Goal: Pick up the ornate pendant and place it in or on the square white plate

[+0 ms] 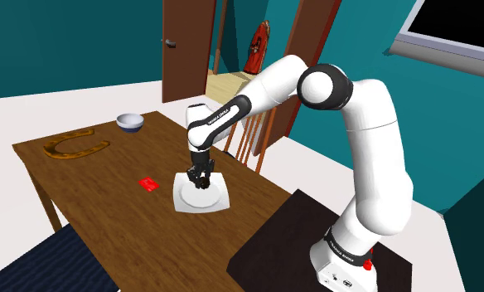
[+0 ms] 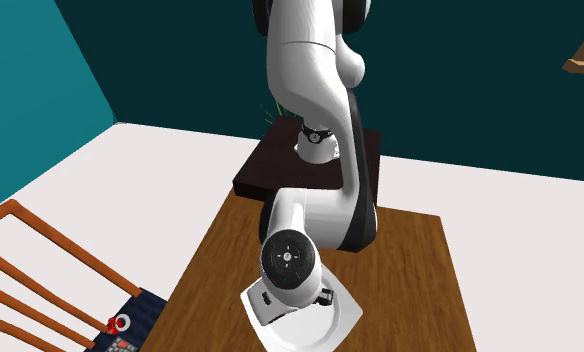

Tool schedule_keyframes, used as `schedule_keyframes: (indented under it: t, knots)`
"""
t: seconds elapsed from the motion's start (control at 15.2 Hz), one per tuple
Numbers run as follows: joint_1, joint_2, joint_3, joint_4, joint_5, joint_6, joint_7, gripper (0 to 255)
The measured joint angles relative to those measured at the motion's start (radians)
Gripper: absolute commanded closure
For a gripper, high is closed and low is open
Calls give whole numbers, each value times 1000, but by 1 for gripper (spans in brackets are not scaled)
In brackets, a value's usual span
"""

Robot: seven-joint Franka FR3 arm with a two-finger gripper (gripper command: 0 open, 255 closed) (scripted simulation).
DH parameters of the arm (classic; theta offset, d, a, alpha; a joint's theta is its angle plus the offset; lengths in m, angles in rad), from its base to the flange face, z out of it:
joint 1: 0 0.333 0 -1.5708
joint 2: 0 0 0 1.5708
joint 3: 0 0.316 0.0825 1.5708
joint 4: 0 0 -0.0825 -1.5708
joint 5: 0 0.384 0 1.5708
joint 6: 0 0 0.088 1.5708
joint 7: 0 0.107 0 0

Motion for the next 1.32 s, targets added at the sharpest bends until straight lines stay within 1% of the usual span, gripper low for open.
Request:
schedule_keyframes:
  t: [0.26, 0.66, 0.73, 1.12, 1.25, 1.32]
  knots:
    - [4, 43, -6, 9, -6, 33, 1, 255]
    - [4, 51, -7, 13, -7, 38, 1, 255]
    - [4, 51, -7, 13, -7, 38, 1, 0]
    - [4, 51, -7, 13, -7, 38, 1, 0]
    - [1, 27, -4, 19, -4, 9, -1, 0]
    - [-1, 9, -1, 32, 0, -21, -5, 0]
